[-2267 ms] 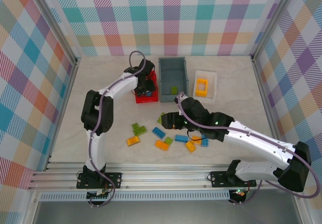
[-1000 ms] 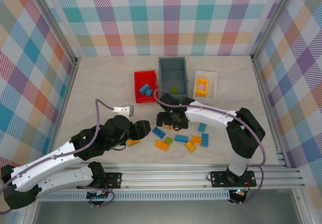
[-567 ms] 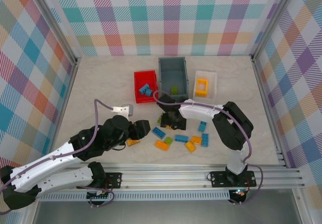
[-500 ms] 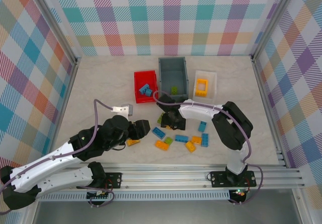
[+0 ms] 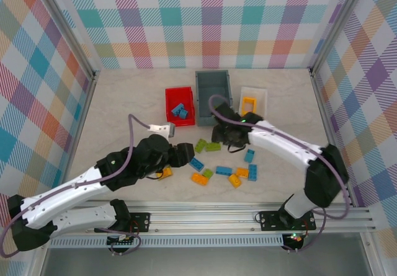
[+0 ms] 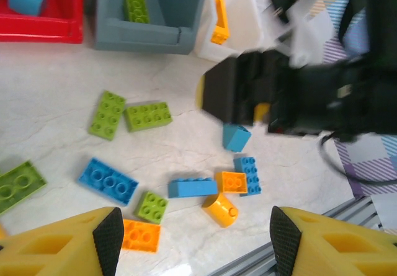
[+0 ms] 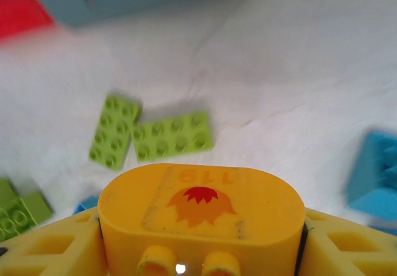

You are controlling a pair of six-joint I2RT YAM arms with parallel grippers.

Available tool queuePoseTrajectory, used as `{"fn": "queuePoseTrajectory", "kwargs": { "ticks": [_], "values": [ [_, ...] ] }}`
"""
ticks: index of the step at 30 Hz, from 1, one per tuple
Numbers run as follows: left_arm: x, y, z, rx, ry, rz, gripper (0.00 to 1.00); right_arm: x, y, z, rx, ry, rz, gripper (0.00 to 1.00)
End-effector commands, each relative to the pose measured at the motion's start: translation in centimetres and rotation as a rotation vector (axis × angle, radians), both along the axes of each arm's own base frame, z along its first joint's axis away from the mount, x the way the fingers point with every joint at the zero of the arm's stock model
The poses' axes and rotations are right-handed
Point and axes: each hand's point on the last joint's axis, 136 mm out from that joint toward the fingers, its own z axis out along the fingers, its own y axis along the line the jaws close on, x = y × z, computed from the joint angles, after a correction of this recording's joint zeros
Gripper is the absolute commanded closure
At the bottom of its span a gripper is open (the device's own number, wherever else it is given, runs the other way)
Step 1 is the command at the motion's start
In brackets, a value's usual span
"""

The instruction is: Sort the legos into containers by color

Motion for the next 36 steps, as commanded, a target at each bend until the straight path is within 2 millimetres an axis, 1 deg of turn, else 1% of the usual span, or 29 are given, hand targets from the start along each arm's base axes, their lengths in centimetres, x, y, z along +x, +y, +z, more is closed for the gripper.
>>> {"fn": "queuePoseTrajectory", "kwargs": {
  "ticks": [1, 3, 5, 7, 9, 12, 16, 19, 22, 25, 28, 30, 36],
  "values": [
    [0.5, -3.7, 2.2, -0.06, -0.045, -0.085, 0.34, 2.9, -5.9, 1.0, -0.103, -0.025, -0.055, 0.48],
    [1.1, -5.6, 2.5, -0.072, -0.047, -0.107, 0.35, 5.1, -7.7, 1.4, -0.087, -0.037, -0.084, 0.48],
    [1.8, -7.1, 2.6, -0.077, -0.053, -0.11, 0.35, 7.5, -9.3, 1.5, -0.099, -0.04, -0.107, 0.48],
    [2.3, -8.5, 2.8, -0.083, -0.063, -0.128, 0.35, 9.4, -10.2, 1.1, -0.118, -0.035, -0.119, 0.48],
    [2.7, -9.7, 2.7, -0.074, -0.063, -0.141, 0.35, 11.2, -10.9, 0.1, -0.132, -0.01, -0.137, 0.49],
    [2.9, -10.6, 2.6, -0.062, -0.062, -0.152, 0.35, 13.0, -11.4, -1.4, -0.147, 0.018, -0.158, 0.49],
    [3.0, -10.9, 2.5, -0.056, -0.063, -0.152, 0.36, 14.5, -11.4, -2.9, -0.15, 0.048, -0.18, 0.48],
    [2.9, -10.8, 2.4, -0.054, -0.064, -0.149, 0.36, 15.0, -11.2, -3.9, -0.15, 0.077, -0.191, 0.47],
    [2.8, -10.5, 2.4, -0.051, -0.064, -0.144, 0.36, 15.1, -11.4, -4.7, -0.161, 0.099, -0.211, 0.48],
    [2.7, -10.3, 2.5, -0.053, -0.066, -0.141, 0.35, 15.7, -11.6, -3.9, -0.171, 0.062, -0.217, 0.48],
    [2.6, -10.3, 2.5, -0.05, -0.066, -0.141, 0.36, 16.9, -11.6, -2.6, -0.174, 0.03, -0.218, 0.48],
    [2.7, -10.3, 2.5, -0.049, -0.067, -0.14, 0.36, 17.7, -11.8, -2.3, -0.181, 0.036, -0.224, 0.48],
    [2.7, -10.2, 2.9, -0.05, -0.077, -0.135, 0.36, 19.7, -12.5, -2.8, -0.167, 0.06, -0.259, 0.47]
  ]
}}
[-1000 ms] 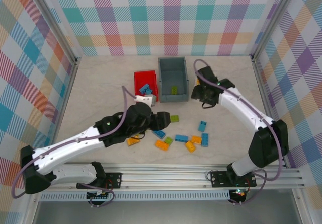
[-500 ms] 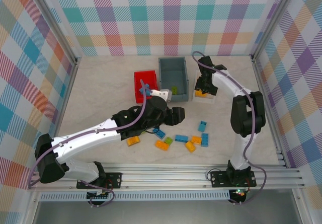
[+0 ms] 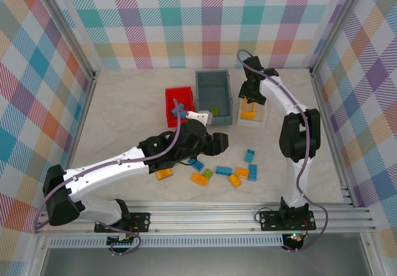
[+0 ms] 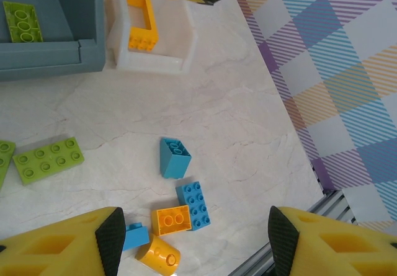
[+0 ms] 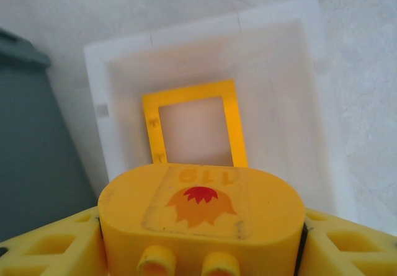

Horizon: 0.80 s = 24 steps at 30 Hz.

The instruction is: Sort the legos into containers by color

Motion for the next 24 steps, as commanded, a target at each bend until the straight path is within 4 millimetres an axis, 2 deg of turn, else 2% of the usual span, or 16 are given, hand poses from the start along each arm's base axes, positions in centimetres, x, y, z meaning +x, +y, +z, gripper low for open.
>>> {"fn": "queuePoseTrajectory", "kwargs": {
  "ticks": [1, 6, 12, 15, 20, 24],
  "values": [
    [-0.2, 0.0, 2.4, -0.031, -0.05, -0.008, 0.36, 0.2, -1.3, -1.0, -0.017, 0.055, -0.035, 0.47],
    [-0.3, 0.1, 2.6, -0.027, -0.052, -0.011, 0.36, 1.6, -1.1, -1.5, -0.009, 0.079, -0.038, 0.46],
    [-0.2, 0.4, 2.5, -0.016, -0.052, -0.001, 0.36, 1.8, -0.5, -3.2, 0.024, 0.122, -0.048, 0.42],
    [-0.1, 0.9, 2.4, 0.005, -0.052, 0.014, 0.36, 1.8, -0.4, -3.4, 0.036, 0.127, -0.053, 0.38],
    [-0.1, 1.5, 2.4, 0.025, -0.053, 0.029, 0.36, 2.0, -0.1, -2.0, 0.05, 0.104, -0.047, 0.3],
    [-0.1, 2.0, 2.4, 0.043, -0.049, 0.044, 0.36, 2.0, -0.1, 1.0, 0.059, 0.048, -0.038, 0.28]
  ]
}}
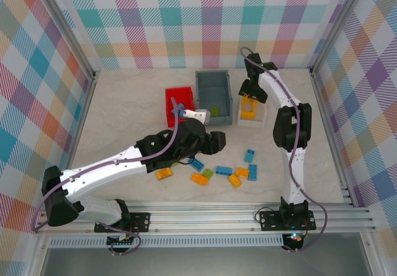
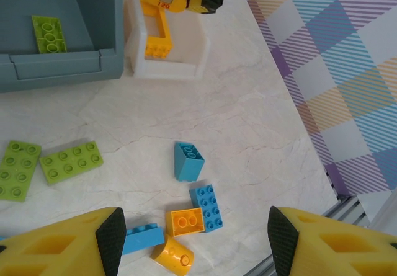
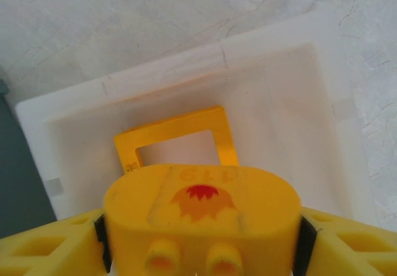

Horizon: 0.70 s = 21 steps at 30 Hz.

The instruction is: Sort the legos into containers by color

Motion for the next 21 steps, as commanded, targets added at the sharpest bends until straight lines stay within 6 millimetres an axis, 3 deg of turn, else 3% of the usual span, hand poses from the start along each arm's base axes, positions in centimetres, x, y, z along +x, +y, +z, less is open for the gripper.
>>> {"fn": "queuePoseTrajectory", "kwargs": {
  "ticks": [1, 8, 12, 16, 19, 21],
  "values": [
    [-0.4, 0.9, 1.7, 0.0, -0.027, 0.012, 0.36, -0.3, 0.2, 4.6, 0.026, -0.074, 0.006, 0.27],
    [-0.4, 1.5, 1.4, 0.023, -0.014, 0.034, 0.36, -1.0, 0.0, 10.1, 0.035, -0.155, 0.016, 0.22],
    [0.1, 4.4, 0.8, 0.086, -0.002, 0.132, 0.37, -2.5, 0.5, 15.1, 0.049, -0.298, 0.056, 0.3],
    [1.0, 9.4, -2.0, 0.178, 0.114, 0.27, 0.39, -6.4, 2.3, 19.7, 0.084, -0.447, 0.165, 0.34],
    [1.7, 13.5, -4.9, 0.248, 0.215, 0.366, 0.4, -11.1, 5.6, 20.6, 0.104, -0.521, 0.308, 0.35],
    [1.9, 15.4, -6.8, 0.258, 0.281, 0.395, 0.4, -14.8, 8.4, 19.7, 0.136, -0.533, 0.426, 0.34]
  ]
}}
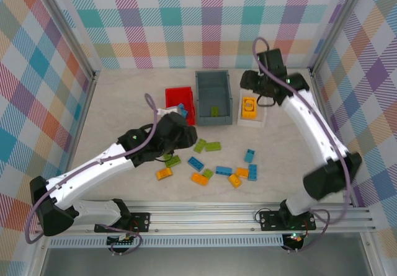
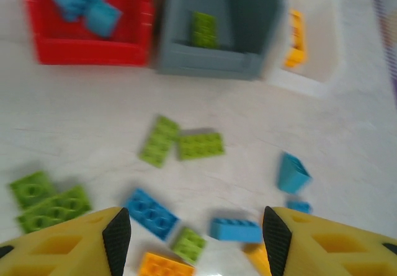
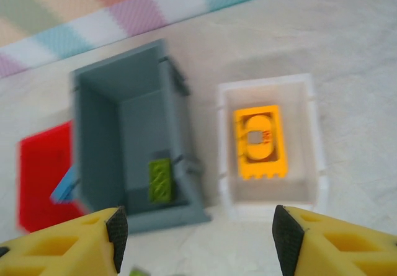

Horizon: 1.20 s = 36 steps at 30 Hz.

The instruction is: Sort the legos into containers by color

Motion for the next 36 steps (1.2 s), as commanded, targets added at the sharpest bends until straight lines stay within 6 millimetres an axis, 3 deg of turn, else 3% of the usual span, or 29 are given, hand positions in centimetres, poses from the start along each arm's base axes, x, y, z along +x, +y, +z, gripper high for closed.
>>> {"fn": "queuePoseTrajectory", "kwargs": {
  "ticks": [1, 5, 9, 12, 15, 22, 28, 33, 36],
  "values": [
    [-1.1, 4.6, -4.6, 0.071, 0.169, 0.086, 0.39, -4.6, 4.8, -1.6, -0.003, -0.046, 0.219, 0.34],
    [-0.2, 7.1, -8.8, 0.033, 0.298, 0.169, 0.37, -11.9, 9.2, -6.4, 0.038, 0.017, 0.412, 0.34],
    [1.5, 7.3, -12.5, 0.056, 0.372, 0.194, 0.37, -17.9, 13.0, -10.8, 0.024, 0.102, 0.593, 0.29],
    [2.5, 6.4, -15.3, 0.061, 0.43, 0.194, 0.37, -21.6, 15.9, -11.9, 0.085, 0.129, 0.737, 0.24],
    [2.4, 6.9, -17.8, 0.128, 0.494, 0.223, 0.37, -23.7, 17.4, -11.9, 0.138, 0.118, 0.807, 0.19],
    [2.8, 7.4, -20.4, 0.176, 0.516, 0.246, 0.39, -24.5, 18.2, -12.0, 0.156, 0.119, 0.815, 0.18],
    [3.3, 7.0, -21.2, 0.172, 0.509, 0.245, 0.62, -24.3, 18.1, -11.2, 0.153, 0.1, 0.812, 0.18],
    [3.5, 7.1, -20.2, 0.162, 0.481, 0.241, 0.72, -24.0, 17.4, -11.0, 0.154, 0.088, 0.775, 0.2],
    [4.1, 6.5, -17.8, 0.147, 0.427, 0.228, 0.73, -23.3, 16.2, -10.1, 0.145, 0.046, 0.714, 0.21]
  ]
}}
